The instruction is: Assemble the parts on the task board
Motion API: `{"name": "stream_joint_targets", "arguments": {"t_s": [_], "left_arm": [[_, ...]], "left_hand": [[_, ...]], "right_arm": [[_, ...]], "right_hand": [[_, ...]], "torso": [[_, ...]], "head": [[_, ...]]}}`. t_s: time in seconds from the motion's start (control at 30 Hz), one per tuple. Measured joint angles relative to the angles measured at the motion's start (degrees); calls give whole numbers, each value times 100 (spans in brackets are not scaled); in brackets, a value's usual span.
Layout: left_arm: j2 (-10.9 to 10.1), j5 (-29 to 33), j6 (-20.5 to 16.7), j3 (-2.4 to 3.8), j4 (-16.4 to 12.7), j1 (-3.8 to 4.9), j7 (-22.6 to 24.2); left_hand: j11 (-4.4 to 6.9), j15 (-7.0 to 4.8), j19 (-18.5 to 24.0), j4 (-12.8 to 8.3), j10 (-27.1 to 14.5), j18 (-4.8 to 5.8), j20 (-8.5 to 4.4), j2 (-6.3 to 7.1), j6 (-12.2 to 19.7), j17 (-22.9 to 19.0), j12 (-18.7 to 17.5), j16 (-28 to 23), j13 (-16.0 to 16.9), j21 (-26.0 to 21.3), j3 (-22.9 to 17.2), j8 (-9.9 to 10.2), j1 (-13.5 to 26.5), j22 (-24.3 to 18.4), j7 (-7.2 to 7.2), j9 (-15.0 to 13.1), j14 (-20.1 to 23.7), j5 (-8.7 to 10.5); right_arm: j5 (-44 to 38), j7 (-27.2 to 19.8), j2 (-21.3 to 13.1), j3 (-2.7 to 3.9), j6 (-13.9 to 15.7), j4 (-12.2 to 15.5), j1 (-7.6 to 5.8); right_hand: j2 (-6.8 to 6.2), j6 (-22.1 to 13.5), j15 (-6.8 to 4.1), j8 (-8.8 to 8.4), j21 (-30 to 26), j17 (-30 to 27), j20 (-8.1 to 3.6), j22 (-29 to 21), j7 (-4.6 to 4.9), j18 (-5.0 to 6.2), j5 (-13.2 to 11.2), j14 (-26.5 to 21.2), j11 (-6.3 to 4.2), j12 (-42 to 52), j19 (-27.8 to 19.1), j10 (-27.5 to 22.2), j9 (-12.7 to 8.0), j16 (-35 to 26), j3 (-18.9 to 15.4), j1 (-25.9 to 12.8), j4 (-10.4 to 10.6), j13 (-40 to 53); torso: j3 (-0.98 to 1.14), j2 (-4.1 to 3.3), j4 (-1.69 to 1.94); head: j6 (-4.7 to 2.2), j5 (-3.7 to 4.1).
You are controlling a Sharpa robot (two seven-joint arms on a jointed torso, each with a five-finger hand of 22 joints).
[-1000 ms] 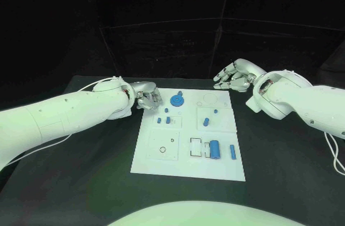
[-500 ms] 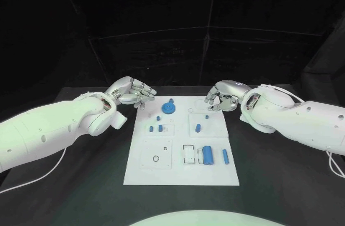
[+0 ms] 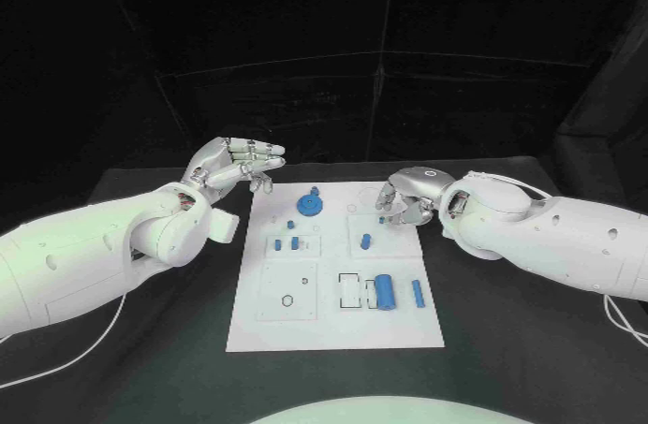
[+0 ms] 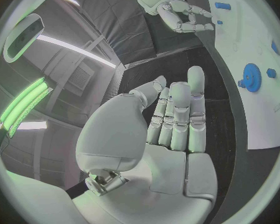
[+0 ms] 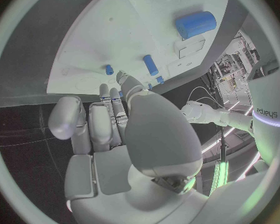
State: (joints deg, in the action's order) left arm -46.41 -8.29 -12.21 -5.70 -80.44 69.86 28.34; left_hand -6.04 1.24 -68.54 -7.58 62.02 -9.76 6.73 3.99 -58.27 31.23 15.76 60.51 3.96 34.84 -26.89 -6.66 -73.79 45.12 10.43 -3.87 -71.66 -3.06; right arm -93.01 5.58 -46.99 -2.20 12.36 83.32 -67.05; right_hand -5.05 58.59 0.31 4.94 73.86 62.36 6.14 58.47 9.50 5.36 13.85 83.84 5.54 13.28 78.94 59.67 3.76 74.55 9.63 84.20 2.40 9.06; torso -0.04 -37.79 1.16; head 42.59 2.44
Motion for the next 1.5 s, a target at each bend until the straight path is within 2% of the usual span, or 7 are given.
{"name": "stream_joint_targets", "arguments": {"t_s": [0.1,0.23,0.57,0.77,0.93,1.33,1.5], "left_arm": [[-20,119,1,0,-26,-1,50],[-34,255,3,-1,-45,-2,102],[-40,420,15,-1,-68,-3,137],[-42,458,23,-2,-69,-3,137],[-42,470,27,-2,-63,-3,136],[-38,487,41,-2,-54,-3,116],[-38,491,48,-3,-45,-3,93]], "left_hand": [[0,-21,0,0,0,0,0,0,0,-26,0,0,0,0,0,0,0,-7,0,0,21,0],[-21,-21,0,15,-20,1,0,-22,0,-64,0,-23,0,-22,15,0,22,-16,0,0,21,0],[-20,0,0,15,-20,2,0,-22,1,-111,22,-45,0,-22,15,0,22,-25,0,-1,41,0],[-20,-21,0,15,-20,2,0,-22,1,-146,22,-83,1,-45,15,0,22,-34,-1,-1,62,0],[-20,0,16,15,-20,2,16,-27,23,-178,22,-83,1,-45,15,0,59,-39,21,-1,82,0],[-20,1,16,15,-61,4,16,-21,23,-144,22,-110,1,-66,15,0,65,-50,21,-2,82,-1],[-20,1,16,15,-61,4,16,-21,23,-147,48,-110,1,-66,15,0,65,-53,21,-2,82,-1]], "right_arm": [[-41,11,28,0,-33,-24,24],[-86,25,87,0,-41,-94,45],[-137,52,223,0,-63,-265,94],[-149,67,278,0,-134,-318,133],[-154,85,299,2,-204,-337,142],[-211,171,363,20,-309,-388,145],[-259,227,393,26,-297,-405,154]], "right_hand": [[-1,0,0,-18,0,0,0,0,0,0,-8,0,0,-22,0,0,0,0,71,1,-8,-58],[-71,18,20,-50,0,8,22,0,18,0,-243,21,21,-50,22,21,0,0,347,7,-60,-218],[-145,36,20,-79,0,27,22,11,35,0,-284,21,50,-49,22,57,4,0,733,-68,-104,-413],[-151,166,20,-79,0,31,22,59,-7,-1,-518,21,-22,-18,22,255,20,28,1088,-76,-154,-487],[-165,272,18,-55,0,55,-10,99,-37,-1,-523,18,-72,26,53,386,25,35,1301,-137,-195,-500],[-195,394,-23,-50,40,59,-30,137,-81,-1,-522,20,-104,48,74,494,24,50,1643,-211,-300,-518],[-141,421,-34,-50,40,51,-30,153,-72,-1,-627,9,-104,51,74,535,24,50,1794,-266,-339,-516]], "torso": [[2,0,0],[5,-1,1],[10,-2,4],[13,-2,1],[13,-2,-3],[13,2,-5],[12,2,-3]], "head": [[1,-3],[14,-29],[50,-62],[71,-62],[89,-61],[109,-61],[115,-61]]}}
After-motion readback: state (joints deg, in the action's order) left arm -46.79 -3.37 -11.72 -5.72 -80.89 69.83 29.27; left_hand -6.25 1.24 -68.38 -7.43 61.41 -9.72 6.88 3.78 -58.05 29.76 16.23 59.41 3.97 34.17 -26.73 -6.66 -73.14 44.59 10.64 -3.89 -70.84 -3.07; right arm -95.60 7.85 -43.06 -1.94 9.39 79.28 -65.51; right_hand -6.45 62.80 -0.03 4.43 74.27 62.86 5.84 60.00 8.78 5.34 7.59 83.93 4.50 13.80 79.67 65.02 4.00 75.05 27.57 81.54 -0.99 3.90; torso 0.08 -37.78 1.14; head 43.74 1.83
